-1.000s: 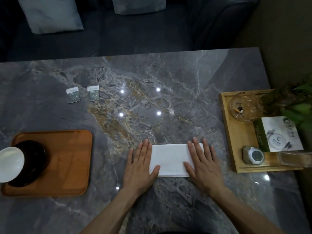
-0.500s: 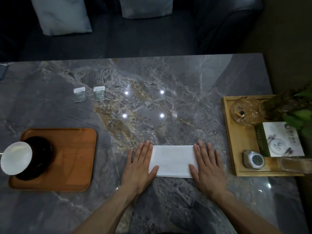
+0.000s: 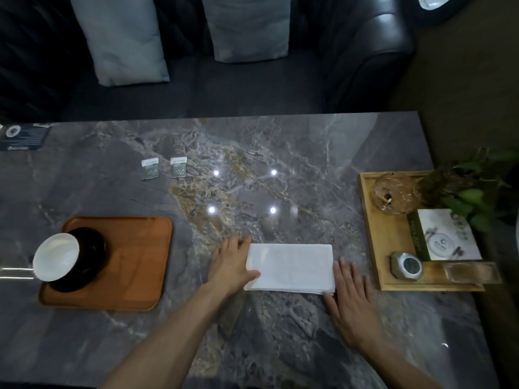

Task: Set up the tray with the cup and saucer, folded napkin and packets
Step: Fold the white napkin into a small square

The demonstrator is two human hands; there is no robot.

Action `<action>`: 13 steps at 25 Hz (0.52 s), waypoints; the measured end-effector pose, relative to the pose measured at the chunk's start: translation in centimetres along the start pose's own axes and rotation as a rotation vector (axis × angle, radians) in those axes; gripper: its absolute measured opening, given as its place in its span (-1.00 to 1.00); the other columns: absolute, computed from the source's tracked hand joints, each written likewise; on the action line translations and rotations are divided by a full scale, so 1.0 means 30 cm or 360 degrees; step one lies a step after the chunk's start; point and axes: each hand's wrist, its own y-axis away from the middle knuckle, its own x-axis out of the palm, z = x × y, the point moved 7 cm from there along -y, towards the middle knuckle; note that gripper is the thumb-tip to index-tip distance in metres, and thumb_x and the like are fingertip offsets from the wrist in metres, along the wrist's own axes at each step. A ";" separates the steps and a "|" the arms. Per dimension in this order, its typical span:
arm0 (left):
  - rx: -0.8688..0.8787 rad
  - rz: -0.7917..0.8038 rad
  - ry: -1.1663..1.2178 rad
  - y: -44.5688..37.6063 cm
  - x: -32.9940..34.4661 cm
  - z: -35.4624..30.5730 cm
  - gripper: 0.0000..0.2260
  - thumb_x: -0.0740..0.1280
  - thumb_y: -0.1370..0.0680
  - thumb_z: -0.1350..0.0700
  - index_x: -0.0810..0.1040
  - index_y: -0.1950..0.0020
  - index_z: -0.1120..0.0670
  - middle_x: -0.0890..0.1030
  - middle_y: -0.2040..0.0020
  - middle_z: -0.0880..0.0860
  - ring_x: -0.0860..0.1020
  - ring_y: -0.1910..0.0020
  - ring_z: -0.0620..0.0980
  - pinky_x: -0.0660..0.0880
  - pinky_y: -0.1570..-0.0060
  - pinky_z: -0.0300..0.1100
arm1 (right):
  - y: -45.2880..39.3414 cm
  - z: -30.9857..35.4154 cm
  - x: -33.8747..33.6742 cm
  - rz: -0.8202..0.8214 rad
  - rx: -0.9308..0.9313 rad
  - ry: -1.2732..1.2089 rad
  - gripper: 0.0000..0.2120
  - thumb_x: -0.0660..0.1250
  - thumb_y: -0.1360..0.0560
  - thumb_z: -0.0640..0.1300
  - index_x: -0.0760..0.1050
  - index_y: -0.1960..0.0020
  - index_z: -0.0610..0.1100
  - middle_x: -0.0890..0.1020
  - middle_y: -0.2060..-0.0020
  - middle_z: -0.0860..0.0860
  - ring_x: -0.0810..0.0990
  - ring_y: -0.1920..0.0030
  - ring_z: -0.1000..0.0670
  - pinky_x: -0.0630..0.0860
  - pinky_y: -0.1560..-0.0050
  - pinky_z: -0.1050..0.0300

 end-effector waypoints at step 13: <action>-0.0486 0.0130 0.0823 0.014 0.005 -0.005 -0.52 0.48 -0.40 0.13 0.23 -0.13 0.04 0.54 -0.05 0.09 0.55 0.03 0.10 0.47 0.15 -0.08 | 0.060 -0.017 0.043 0.0093 0.0026 0.0195 -0.27 -0.21 -0.57 0.30 0.05 -0.58 -0.13 0.07 -0.57 -0.14 0.00 -0.57 -0.25 -0.02 -0.49 -0.29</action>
